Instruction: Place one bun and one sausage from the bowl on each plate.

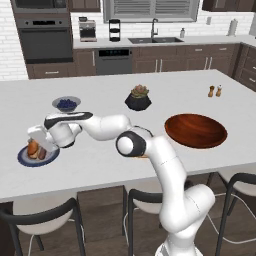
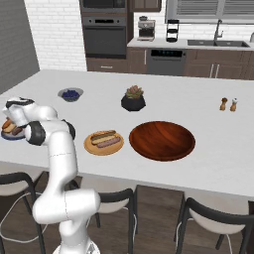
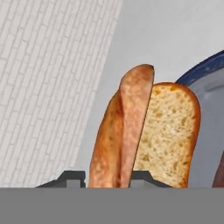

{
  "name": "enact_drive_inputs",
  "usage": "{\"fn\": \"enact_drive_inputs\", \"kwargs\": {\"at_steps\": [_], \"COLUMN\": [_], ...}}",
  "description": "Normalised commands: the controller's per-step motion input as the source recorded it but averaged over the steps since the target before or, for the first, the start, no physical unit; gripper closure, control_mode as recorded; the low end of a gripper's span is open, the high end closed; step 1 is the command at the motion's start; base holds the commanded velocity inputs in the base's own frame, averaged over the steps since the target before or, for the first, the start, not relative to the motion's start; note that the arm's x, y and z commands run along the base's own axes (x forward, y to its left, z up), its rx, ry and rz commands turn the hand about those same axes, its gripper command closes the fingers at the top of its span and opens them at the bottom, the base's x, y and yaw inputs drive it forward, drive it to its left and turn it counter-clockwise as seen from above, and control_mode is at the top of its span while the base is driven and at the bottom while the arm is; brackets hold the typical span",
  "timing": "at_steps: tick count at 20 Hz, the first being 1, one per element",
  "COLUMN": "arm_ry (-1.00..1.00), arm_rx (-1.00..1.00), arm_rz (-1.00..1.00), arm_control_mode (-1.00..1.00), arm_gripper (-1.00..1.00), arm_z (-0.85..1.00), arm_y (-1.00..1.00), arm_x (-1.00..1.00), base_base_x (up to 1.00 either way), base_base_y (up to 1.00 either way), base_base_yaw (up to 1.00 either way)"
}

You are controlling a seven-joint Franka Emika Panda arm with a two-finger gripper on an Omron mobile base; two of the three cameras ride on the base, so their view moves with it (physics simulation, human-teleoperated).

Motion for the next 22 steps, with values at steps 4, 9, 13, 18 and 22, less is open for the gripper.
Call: {"fn": "enact_drive_inputs", "kwargs": {"at_steps": [4,9,13,18,22], "arm_ry": [0.0,0.0,0.0,0.0,0.0], "arm_rx": [0.12,0.03,0.0,0.01,0.09], "arm_rz": [0.02,0.08,0.11,0.1,0.02], "arm_control_mode": [-1.0,-1.0,-1.0,-1.0,-1.0], "arm_gripper": [-1.0,-1.0,-1.0,-1.0,-1.0], "arm_z": [-0.09,0.09,0.24,0.66,0.27], "arm_y": [-0.14,-0.12,-0.02,-0.25,-0.87], "arm_x": [0.04,0.0,0.0,-0.23,-0.85], "base_base_x": [0.0,0.0,0.0,0.0,0.0], "base_base_y": [0.0,0.0,0.0,0.0,0.0], "base_base_yaw": [0.0,0.0,0.0,0.0,0.0]}}
